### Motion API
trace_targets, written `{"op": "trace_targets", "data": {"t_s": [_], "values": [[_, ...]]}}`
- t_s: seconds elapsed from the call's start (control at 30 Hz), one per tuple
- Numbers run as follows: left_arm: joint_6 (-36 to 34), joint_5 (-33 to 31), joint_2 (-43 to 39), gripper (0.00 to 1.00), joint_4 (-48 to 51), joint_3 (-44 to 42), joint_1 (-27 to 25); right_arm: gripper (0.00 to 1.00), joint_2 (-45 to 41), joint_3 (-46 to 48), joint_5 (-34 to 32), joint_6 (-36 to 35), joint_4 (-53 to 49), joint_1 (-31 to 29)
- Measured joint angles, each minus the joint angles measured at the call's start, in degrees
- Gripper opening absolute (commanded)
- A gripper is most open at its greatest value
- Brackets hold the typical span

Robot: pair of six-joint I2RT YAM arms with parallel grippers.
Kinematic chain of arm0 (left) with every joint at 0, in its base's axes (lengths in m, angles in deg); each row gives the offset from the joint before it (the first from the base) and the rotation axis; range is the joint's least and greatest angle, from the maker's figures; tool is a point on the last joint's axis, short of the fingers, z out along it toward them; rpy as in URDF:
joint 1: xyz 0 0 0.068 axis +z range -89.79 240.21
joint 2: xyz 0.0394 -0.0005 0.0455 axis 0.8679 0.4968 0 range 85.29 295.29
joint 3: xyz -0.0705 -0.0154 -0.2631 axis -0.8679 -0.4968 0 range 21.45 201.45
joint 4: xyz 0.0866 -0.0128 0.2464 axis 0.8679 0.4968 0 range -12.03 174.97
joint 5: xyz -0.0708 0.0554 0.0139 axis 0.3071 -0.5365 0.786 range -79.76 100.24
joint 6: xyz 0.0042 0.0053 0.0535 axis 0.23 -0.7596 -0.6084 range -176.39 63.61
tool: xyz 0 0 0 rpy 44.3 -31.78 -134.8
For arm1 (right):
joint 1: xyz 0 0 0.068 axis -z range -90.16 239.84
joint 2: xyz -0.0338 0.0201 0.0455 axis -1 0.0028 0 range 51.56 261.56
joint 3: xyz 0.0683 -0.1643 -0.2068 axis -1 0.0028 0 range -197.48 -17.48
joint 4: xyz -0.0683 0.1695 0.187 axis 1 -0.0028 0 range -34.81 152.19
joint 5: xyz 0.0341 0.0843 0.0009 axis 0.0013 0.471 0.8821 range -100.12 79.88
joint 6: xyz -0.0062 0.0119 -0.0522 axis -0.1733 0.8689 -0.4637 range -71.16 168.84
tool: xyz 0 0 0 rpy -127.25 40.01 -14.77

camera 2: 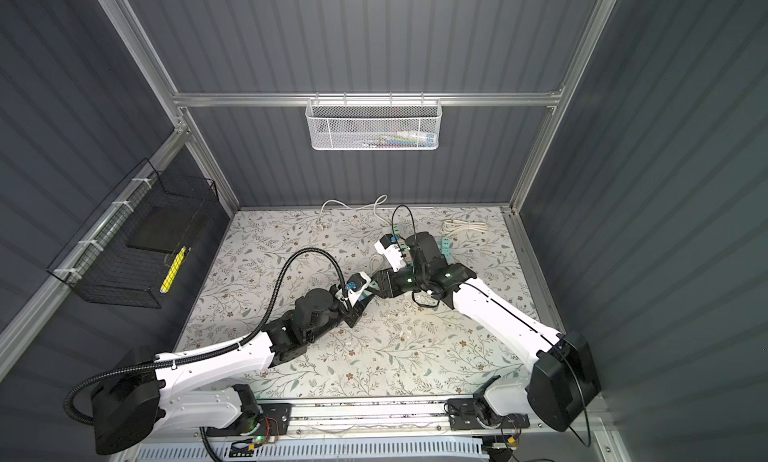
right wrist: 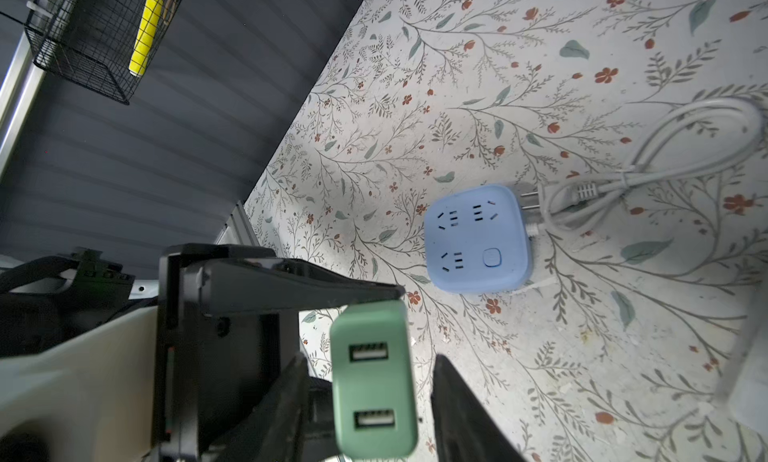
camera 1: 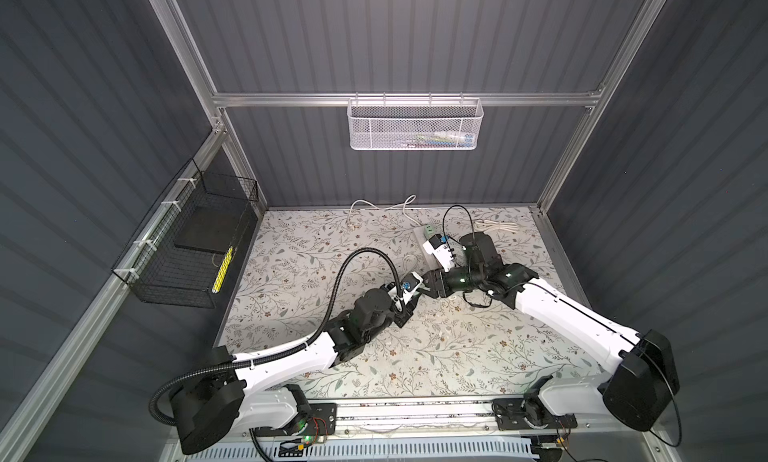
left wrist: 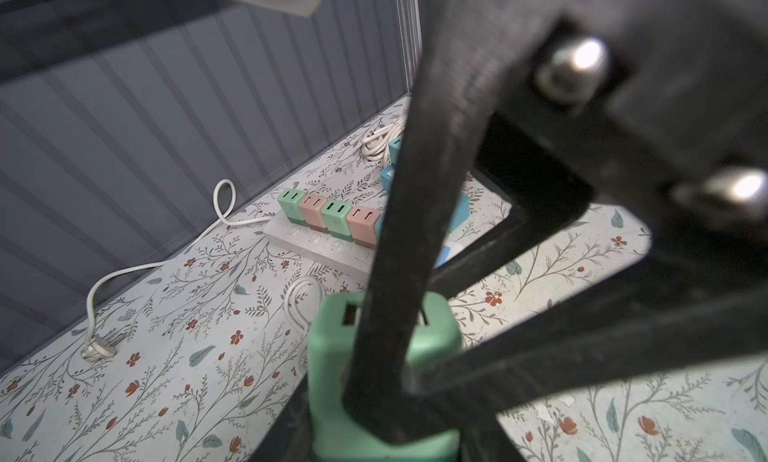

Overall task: Insert the plug
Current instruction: 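Close the right gripper on the green charger while the left gripper releases it, then lower the green charger into the blue cube socket with the right gripper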

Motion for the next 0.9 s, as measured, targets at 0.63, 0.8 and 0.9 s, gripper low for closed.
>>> {"op": "trace_targets", "data": {"t_s": [0.63, 0.8, 0.9], "values": [[1.8, -9.8, -8.5, 0.99, 2.8, -0.5, -0.2, 0.21, 0.5, -0.3, -3.5, -1.9, 1.2, -0.5], [10.5, -25.0, -18.1, 1.0, 3.5, -6.5, 0.3, 0.2, 0.8, 0.5, -8.6, -4.6, 1.7, -3.0], [18.5, -30.6, -22.4, 0.99, 11.1, -8.8, 2.1, 0.2, 2.7, 1.5, -10.2, -5.7, 3.7, -4.7]]}}
